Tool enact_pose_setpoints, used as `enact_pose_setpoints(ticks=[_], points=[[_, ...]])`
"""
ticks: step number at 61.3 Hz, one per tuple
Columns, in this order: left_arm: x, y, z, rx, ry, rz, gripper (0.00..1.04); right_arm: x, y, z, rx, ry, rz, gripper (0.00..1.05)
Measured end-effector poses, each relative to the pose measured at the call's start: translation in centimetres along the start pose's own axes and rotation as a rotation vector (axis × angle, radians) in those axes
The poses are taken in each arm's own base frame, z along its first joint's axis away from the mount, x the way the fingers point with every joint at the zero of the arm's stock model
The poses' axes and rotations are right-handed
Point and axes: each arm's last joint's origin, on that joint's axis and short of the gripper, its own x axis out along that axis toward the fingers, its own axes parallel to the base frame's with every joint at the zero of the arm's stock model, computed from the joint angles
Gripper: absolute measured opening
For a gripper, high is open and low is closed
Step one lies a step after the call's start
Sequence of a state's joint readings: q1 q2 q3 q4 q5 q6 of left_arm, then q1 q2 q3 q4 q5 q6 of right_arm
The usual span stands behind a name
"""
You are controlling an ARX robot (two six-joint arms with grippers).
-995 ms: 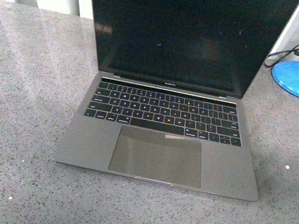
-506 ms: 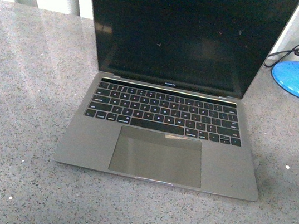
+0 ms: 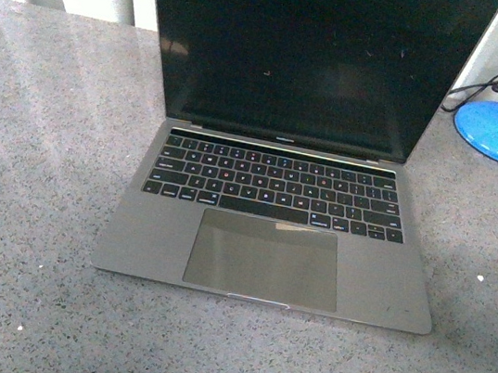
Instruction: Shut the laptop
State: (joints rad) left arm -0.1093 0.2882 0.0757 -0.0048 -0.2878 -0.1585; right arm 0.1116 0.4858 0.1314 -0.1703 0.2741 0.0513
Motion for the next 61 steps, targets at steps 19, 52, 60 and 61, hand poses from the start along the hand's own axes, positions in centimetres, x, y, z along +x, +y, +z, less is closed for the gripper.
enact_pose_setpoints(ticks=[19, 52, 60, 61], points=[[4.7, -3.1, 4.7, -0.023, -0.105, -0.197, 0.98, 5.8, 1.9, 6.3, -0.190, -0.076, 0.081, 0.95], [13.8, -9.7, 7.6, 0.005, -0.138, -0.335, 0.84, 15.0, 6.5, 17.4, -0.318, -0.185, 0.143, 0.82], [16.0, -11.7, 8.2, 0.019, -0.123, -0.397, 0.50, 16.3, 7.5, 19.0, -0.308, -0.176, 0.173, 0.48], [16.2, -11.9, 8.3, 0.021, -0.123, -0.400, 0.47, 16.4, 7.6, 19.1, -0.306, -0.177, 0.178, 0.44]])
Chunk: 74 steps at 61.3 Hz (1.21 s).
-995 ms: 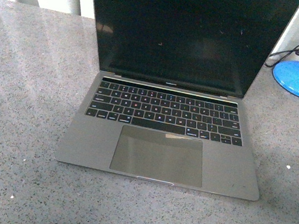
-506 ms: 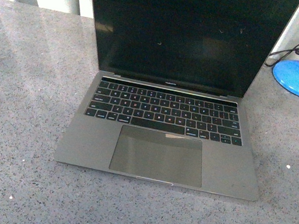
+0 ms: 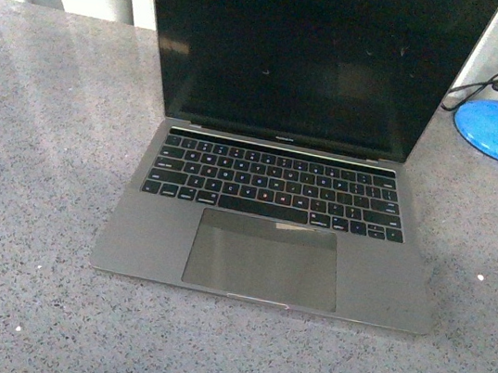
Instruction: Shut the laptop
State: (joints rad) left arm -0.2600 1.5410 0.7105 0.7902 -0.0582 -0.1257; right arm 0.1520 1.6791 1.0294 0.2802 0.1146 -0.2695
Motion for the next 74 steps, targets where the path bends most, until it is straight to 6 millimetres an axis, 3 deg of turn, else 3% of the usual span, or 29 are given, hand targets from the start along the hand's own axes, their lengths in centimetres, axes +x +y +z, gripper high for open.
enact_pose_setpoints(ticks=[3, 14, 27, 44, 59, 74], points=[[1.0, -0.2, 0.0, 0.003, 0.012, -0.013, 0.34, 0.5, 0.2, 0.4, 0.004, -0.001, 0.015, 0.34], [3.0, -0.5, 0.3, -0.008, 0.028, -0.029, 0.03, 2.2, 0.8, 1.6, 0.011, 0.000, 0.056, 0.00], [5.3, -0.9, 0.0, -0.016, 0.056, -0.039, 0.04, 4.0, 1.0, 2.9, 0.035, -0.001, 0.080, 0.01], [7.2, -1.5, -1.0, -0.024, 0.076, -0.050, 0.04, 4.8, 1.4, 3.4, 0.055, 0.003, 0.126, 0.01], [8.0, -1.8, -0.9, -0.024, 0.070, -0.058, 0.04, 5.3, 2.2, 3.2, 0.088, 0.018, 0.154, 0.01], [8.4, -1.9, -2.1, -0.019, 0.102, -0.058, 0.04, 5.3, 2.8, 3.2, 0.114, 0.021, 0.169, 0.01]])
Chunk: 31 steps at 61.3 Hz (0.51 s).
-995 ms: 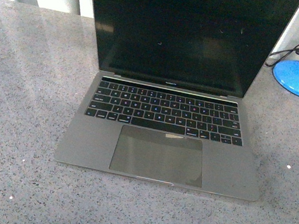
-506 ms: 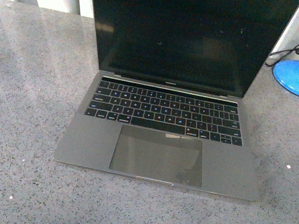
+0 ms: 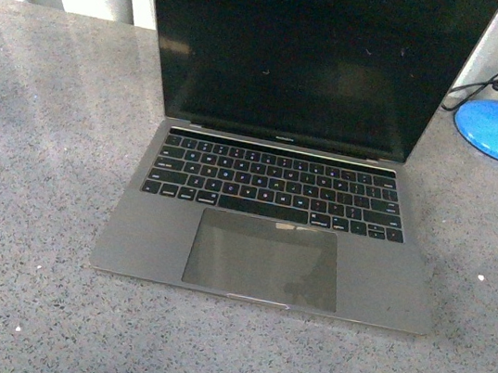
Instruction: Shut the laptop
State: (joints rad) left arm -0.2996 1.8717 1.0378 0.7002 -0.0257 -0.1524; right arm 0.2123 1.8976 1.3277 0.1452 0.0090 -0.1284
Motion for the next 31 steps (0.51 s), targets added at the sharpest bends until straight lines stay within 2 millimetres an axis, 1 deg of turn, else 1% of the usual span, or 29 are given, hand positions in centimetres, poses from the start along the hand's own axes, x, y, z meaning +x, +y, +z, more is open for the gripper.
enact_pose_setpoints(ticks=[17, 31], points=[[0.1, 0.0, -0.6, -0.006, 0.034, 0.004, 0.04, 0.0, 0.4, -0.2, 0.031, 0.011, 0.013, 0.01], [0.1, 0.1, -0.9, -0.008, 0.055, 0.017, 0.04, 0.0, 0.9, -1.0, 0.070, 0.037, 0.031, 0.01]])
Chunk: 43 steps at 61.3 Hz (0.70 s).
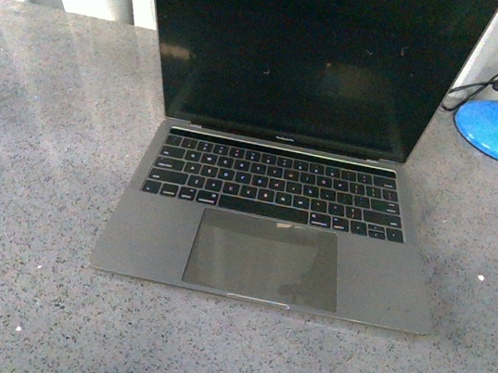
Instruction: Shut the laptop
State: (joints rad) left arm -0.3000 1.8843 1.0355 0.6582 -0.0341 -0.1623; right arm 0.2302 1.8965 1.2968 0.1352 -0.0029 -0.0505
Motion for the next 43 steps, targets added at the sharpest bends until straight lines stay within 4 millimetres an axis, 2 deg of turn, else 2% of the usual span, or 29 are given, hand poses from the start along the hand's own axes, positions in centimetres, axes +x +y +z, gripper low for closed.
enact_pose_setpoints(ticks=[34, 43], points=[[0.3, 0.1, 0.5, 0.022, 0.026, 0.025, 0.04, -1.2, 0.6, -0.2, 0.075, 0.015, 0.013, 0.01], [0.5, 0.0, 0.9, 0.038, 0.029, 0.033, 0.04, -1.5, 0.7, -0.9, 0.093, 0.028, 0.017, 0.01]])
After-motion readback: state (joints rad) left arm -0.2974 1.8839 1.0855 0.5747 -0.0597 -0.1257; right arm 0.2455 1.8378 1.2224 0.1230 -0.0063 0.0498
